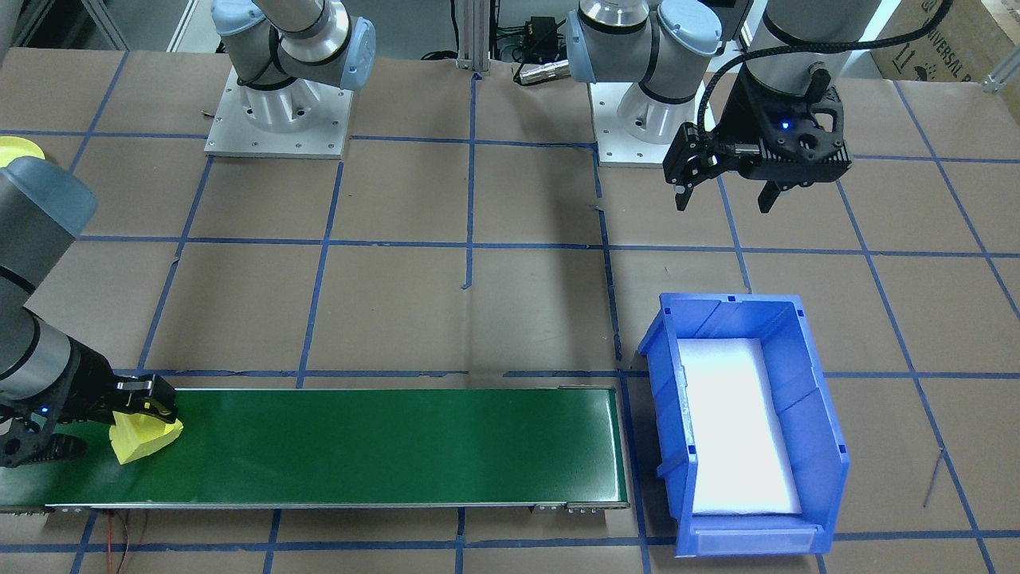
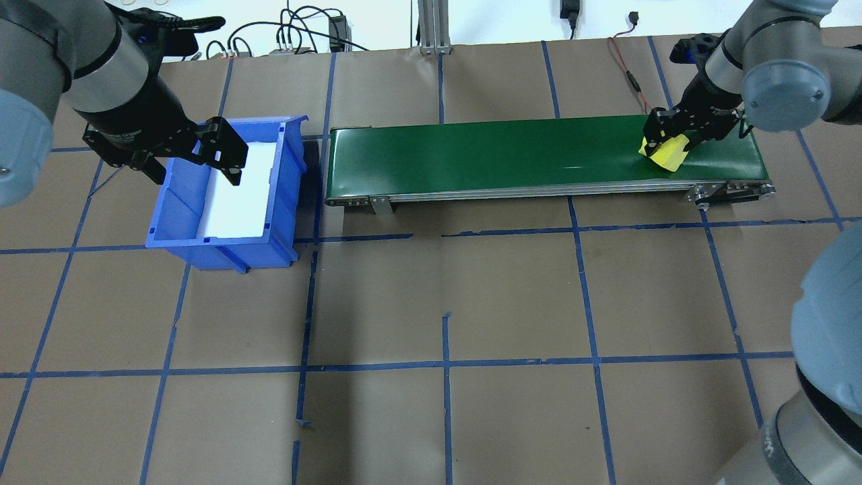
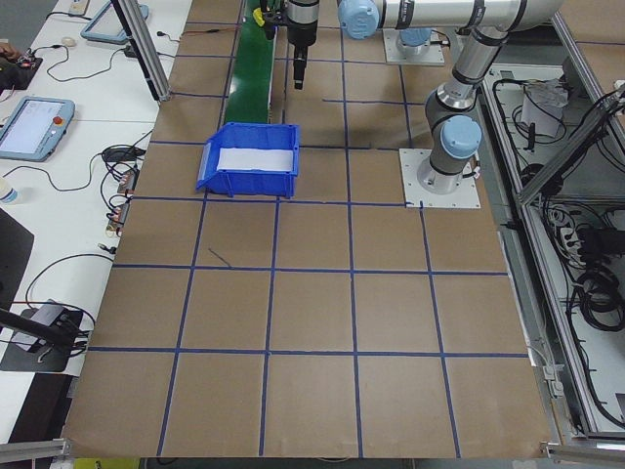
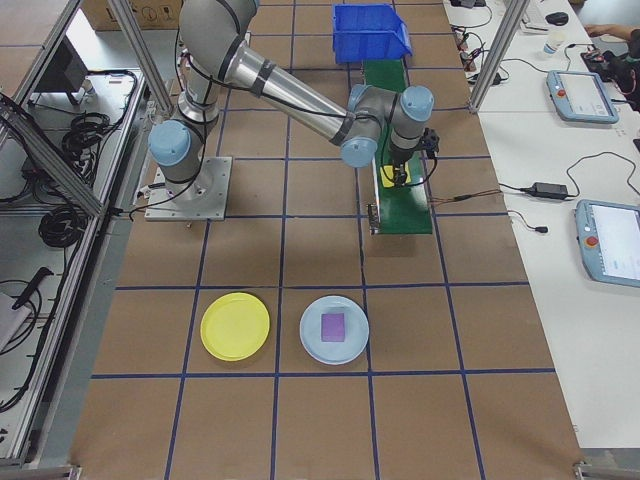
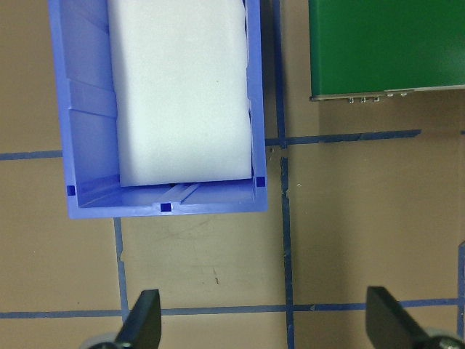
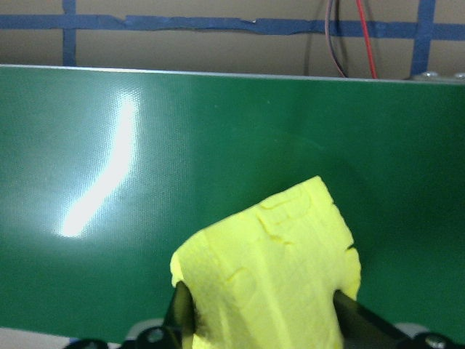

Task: Move block left to right into plate

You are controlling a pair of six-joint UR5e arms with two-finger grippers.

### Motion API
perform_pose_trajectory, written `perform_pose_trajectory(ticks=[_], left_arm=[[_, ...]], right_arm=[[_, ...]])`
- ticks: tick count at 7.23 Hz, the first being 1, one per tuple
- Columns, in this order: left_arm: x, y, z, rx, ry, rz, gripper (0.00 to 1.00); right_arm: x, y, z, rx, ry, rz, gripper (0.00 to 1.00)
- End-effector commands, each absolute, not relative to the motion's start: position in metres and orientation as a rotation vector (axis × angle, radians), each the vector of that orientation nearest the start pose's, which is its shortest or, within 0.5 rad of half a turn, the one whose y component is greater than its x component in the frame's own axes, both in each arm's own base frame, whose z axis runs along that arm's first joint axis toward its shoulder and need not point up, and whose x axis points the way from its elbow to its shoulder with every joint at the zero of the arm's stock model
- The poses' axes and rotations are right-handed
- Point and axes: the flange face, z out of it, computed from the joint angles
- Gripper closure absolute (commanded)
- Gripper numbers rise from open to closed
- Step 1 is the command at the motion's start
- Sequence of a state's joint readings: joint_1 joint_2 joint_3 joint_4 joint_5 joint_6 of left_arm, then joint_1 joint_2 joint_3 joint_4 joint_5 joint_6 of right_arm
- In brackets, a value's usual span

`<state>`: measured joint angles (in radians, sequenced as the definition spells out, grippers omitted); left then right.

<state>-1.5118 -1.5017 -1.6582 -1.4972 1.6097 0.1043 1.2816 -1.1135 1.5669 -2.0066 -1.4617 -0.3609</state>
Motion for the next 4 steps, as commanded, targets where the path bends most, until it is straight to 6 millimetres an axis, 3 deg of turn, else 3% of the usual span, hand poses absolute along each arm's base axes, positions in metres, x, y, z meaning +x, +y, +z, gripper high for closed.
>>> perform_pose_trajectory(ticks=[1,3,4], left_arm=[[-0.101,-0.475,0.485,0.067,3.097,-0.080,0.00],[-0.102,-0.475,0.486,0.070,3.097,-0.083,0.00],[-0.102,-0.475,0.486,0.070,3.097,-0.083,0.00]], right_arm=[[-0.046,-0.651,0.284,-0.120,3.059,-0.047,0.97],[-0.057,-0.647,0.314,-0.130,3.081,-0.092,0.97],[-0.083,-0.640,0.321,-0.116,3.105,-0.090,0.97]])
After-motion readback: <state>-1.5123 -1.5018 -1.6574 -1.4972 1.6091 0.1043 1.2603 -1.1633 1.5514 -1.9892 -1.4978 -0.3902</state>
